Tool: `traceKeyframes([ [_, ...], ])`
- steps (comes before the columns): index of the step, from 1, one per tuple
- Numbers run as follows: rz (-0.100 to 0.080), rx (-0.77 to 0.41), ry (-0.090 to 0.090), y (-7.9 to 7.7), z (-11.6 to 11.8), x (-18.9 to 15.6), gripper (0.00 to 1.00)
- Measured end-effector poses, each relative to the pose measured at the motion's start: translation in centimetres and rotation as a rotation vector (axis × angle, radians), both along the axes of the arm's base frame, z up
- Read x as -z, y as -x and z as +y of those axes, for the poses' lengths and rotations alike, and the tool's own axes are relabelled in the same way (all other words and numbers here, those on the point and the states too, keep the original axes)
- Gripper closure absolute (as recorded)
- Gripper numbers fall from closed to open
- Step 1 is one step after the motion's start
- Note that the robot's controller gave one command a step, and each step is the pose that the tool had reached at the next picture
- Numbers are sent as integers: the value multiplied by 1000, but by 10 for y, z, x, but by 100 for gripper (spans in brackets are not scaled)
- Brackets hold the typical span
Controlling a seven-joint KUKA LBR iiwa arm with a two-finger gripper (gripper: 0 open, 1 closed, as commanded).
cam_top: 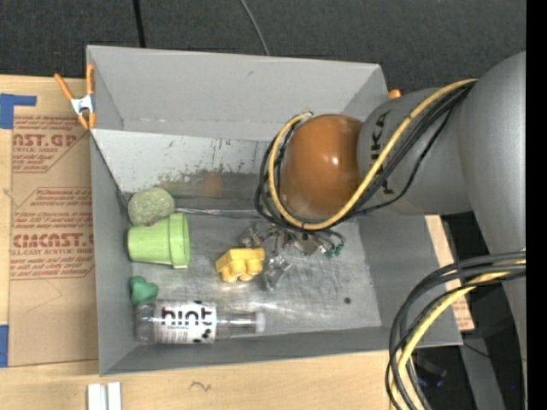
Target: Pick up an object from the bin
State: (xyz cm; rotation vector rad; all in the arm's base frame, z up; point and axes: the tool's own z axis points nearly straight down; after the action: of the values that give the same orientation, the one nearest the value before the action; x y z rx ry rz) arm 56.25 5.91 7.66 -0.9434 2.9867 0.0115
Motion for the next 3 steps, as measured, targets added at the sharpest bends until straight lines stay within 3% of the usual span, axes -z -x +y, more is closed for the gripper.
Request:
traceKeyframes([
  [1, 1, 43, 2, -3, -9, -2, 100],
  [2, 4, -384, 8, 10, 25, -9, 100],
  [3, 4, -384, 8, 10, 25, -9, 100],
])
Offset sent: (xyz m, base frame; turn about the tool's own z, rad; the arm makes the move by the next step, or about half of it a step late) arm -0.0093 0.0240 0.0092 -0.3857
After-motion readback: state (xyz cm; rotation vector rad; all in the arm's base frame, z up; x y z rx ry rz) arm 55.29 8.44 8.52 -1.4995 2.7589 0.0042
